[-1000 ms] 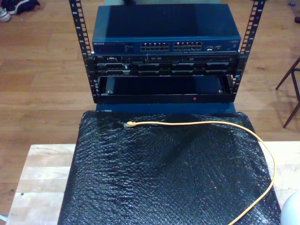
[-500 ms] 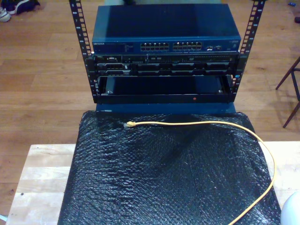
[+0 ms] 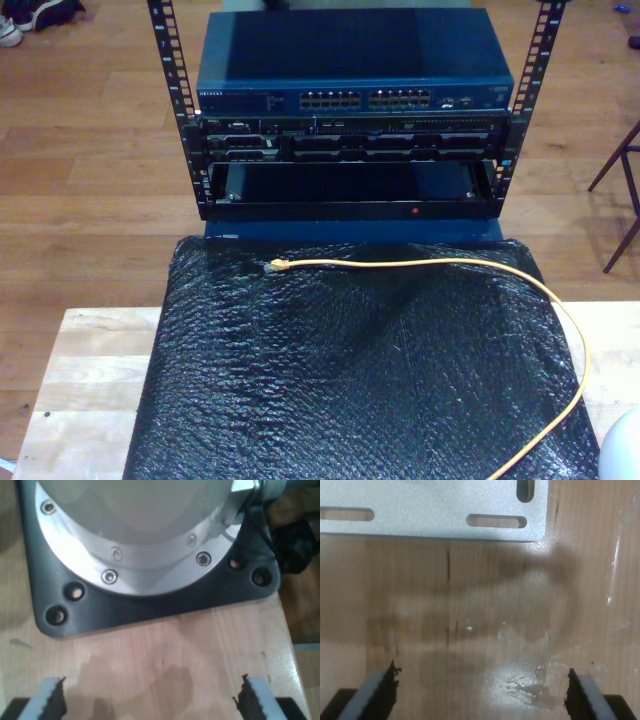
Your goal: Grab the cable and plug it in
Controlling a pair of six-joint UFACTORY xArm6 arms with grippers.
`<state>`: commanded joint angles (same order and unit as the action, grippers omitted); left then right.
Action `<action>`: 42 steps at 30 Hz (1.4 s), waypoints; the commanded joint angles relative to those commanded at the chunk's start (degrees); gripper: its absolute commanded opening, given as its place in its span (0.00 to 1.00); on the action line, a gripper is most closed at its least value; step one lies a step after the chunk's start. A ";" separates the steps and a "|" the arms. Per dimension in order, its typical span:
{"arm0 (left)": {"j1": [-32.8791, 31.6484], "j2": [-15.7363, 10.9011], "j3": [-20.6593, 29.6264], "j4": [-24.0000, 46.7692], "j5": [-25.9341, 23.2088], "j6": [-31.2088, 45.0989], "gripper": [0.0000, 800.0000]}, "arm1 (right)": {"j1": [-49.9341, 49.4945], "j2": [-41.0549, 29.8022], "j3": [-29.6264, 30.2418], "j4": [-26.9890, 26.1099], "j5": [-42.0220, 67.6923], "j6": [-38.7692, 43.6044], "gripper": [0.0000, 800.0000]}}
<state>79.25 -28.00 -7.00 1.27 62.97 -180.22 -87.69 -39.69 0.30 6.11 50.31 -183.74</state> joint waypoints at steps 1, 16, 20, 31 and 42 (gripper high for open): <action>0.00 0.00 0.00 0.00 0.00 0.00 1.00 | 0.00 -0.26 -0.09 0.00 0.09 0.00 1.00; 0.09 -0.62 -3.60 0.00 6.77 -0.35 1.00 | 0.00 -5.36 -4.75 -0.09 7.38 0.26 1.00; 0.00 -0.70 -4.57 0.18 7.65 -0.44 1.00 | 0.00 -5.36 -9.05 -0.09 13.27 0.88 1.00; -0.18 -0.88 -8.70 0.09 13.54 -0.88 1.00 | 0.09 -5.01 -17.05 0.35 20.22 8.53 1.00; -1.41 -0.97 -15.56 -0.09 21.10 -4.04 1.00 | 1.76 -3.87 -24.35 0.44 26.20 18.46 1.00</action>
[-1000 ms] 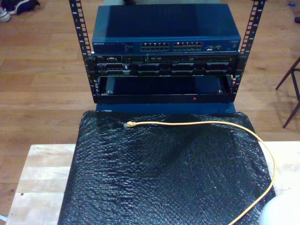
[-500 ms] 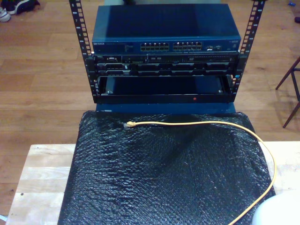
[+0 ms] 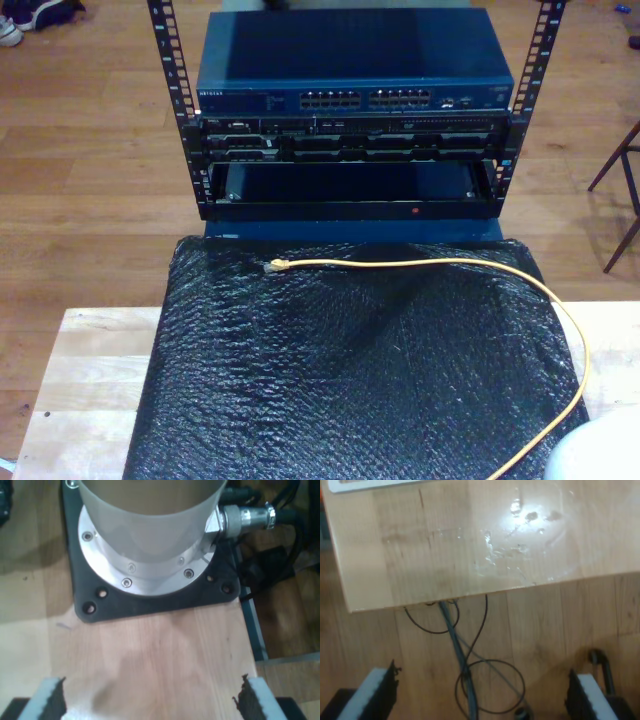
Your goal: Grab the cable and plug it in
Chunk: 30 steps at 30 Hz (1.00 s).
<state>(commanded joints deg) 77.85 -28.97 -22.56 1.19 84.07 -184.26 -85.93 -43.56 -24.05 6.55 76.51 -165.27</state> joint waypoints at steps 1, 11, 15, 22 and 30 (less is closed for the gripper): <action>-0.18 -0.09 -0.26 0.00 0.26 -0.26 1.00 | 0.70 0.26 -0.44 0.00 0.18 1.05 1.00; -9.76 -0.09 -5.19 -0.09 4.92 -9.23 1.00 | 12.75 6.42 -6.15 0.09 0.70 19.43 1.00; -14.24 -0.09 -5.98 -0.44 5.98 -13.45 1.00 | 16.88 9.49 -8.97 0.18 0.70 27.08 1.00; -21.36 -0.09 -7.21 -3.43 8.35 -19.78 1.00 | 21.98 14.51 -13.54 5.27 2.90 32.26 0.99; -28.04 0.00 -8.26 -7.30 8.70 -26.46 1.00 | 22.07 18.02 -20.57 13.36 12.75 35.52 0.99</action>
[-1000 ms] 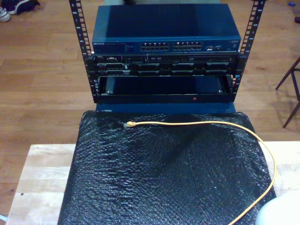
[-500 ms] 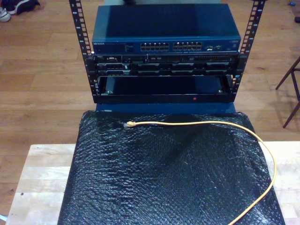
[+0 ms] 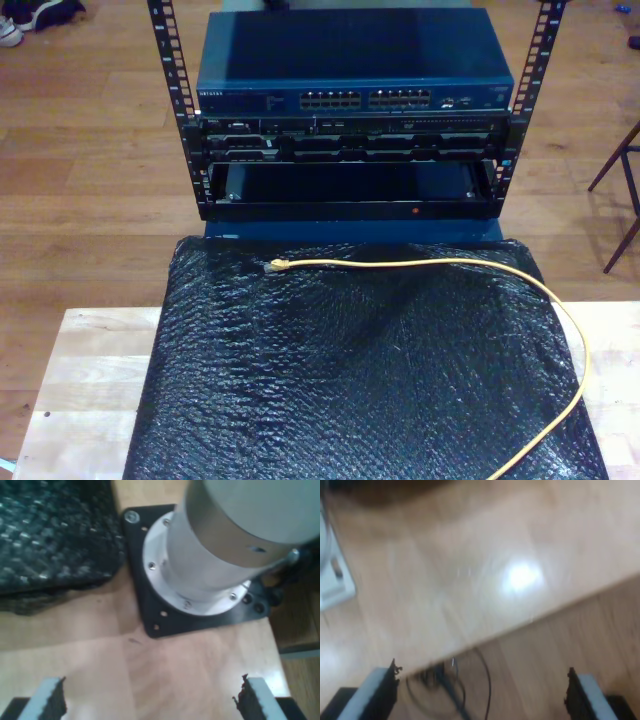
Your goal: Grab the cable and plug it in
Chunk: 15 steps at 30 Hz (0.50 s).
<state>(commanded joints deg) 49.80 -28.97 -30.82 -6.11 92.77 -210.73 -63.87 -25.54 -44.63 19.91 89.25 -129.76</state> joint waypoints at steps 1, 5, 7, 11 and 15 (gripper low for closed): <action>-1.05 0.00 -0.09 -0.53 0.00 -0.97 1.00 | 0.18 0.18 -0.53 0.26 0.09 0.70 0.99; -4.31 -0.09 -0.18 -2.02 0.00 -4.84 1.00 | 2.29 0.44 -1.85 1.05 0.18 1.85 0.99; -5.89 -0.09 -0.18 -3.16 0.00 -6.59 1.00 | 3.08 0.44 -1.93 2.20 0.26 2.11 0.99; -8.70 -0.09 -0.18 -5.54 0.35 -9.85 1.00 | 4.22 0.44 -2.29 4.75 1.76 3.08 0.99; -10.55 -0.09 -0.18 -5.80 0.88 -12.22 1.00 | 5.71 1.23 -4.04 5.80 3.43 5.63 0.99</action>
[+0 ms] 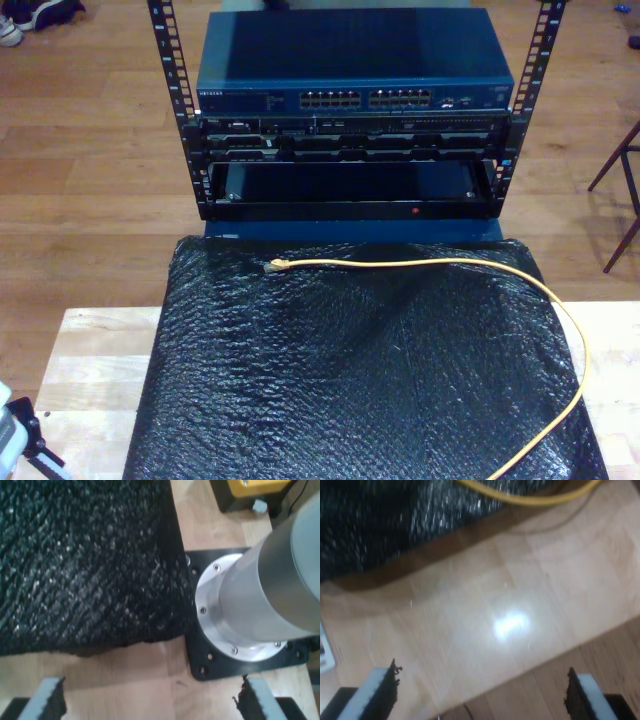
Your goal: Grab the cable and plug it in
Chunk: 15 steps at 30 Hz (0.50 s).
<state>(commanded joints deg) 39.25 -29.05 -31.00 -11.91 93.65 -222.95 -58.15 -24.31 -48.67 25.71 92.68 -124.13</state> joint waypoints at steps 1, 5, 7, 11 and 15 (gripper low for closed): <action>-0.44 0.00 0.00 -0.09 0.00 -0.53 1.00 | 0.70 0.44 -0.62 0.18 0.26 0.44 0.99; -1.49 0.09 0.00 -2.11 0.00 -2.55 1.00 | 3.08 2.02 -2.73 1.85 2.20 2.29 0.99; -1.93 0.09 0.00 -3.08 0.00 -3.08 1.00 | 3.25 2.11 -3.16 2.55 2.99 3.25 0.99; -3.16 0.09 -0.26 -3.96 0.00 -3.96 1.00 | 6.15 2.11 -3.87 3.16 2.99 4.75 0.99; -5.54 0.09 -0.79 -5.63 -0.35 -6.86 1.00 | 8.35 2.11 -4.57 3.60 2.90 7.21 0.99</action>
<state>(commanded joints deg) 33.71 -28.97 -31.79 -17.54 93.30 -229.80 -49.80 -22.20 -53.24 29.32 95.58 -116.92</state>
